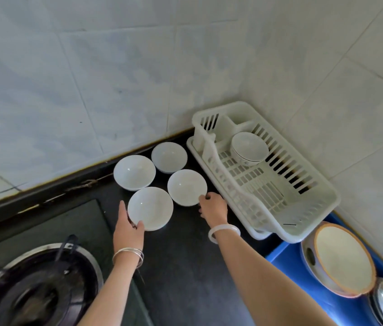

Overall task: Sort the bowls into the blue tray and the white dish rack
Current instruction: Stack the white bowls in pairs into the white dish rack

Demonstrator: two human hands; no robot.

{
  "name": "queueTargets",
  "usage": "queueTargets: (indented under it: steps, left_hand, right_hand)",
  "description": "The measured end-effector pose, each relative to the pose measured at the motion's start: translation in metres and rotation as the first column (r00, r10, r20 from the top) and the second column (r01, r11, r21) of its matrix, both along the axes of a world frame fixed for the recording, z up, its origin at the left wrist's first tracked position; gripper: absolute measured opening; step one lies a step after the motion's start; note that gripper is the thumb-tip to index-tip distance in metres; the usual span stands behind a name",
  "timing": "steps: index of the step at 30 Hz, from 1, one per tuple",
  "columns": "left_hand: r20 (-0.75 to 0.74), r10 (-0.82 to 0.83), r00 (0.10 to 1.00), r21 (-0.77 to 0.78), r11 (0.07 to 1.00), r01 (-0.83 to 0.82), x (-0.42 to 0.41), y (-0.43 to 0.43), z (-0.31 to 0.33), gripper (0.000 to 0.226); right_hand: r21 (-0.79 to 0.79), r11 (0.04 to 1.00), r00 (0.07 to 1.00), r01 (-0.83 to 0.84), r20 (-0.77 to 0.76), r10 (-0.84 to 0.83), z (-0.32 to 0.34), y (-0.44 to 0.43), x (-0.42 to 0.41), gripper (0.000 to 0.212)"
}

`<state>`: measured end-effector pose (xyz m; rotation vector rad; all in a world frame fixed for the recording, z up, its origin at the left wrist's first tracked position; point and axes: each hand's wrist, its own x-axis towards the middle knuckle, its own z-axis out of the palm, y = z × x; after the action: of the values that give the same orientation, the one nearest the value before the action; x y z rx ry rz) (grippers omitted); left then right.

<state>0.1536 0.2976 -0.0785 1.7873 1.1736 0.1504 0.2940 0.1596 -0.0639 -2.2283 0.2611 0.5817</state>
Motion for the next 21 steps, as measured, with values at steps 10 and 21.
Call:
queueTargets:
  steps: [10, 21]
  left_hand:
    - [0.157, 0.116, 0.981, -0.267, 0.961, -0.071, -0.003, 0.009, -0.019, 0.053]
    - [0.261, 0.281, 0.924, -0.389, 0.906, -0.166, 0.000, 0.011, -0.019, 0.036]
  right_hand:
    - [0.126, 0.982, 0.988, 0.144, 0.041, -0.150, 0.004, 0.002, 0.000, 0.016]
    - [0.036, 0.971, 0.965, -0.238, 0.118, 0.233, 0.053, 0.036, -0.023, 0.012]
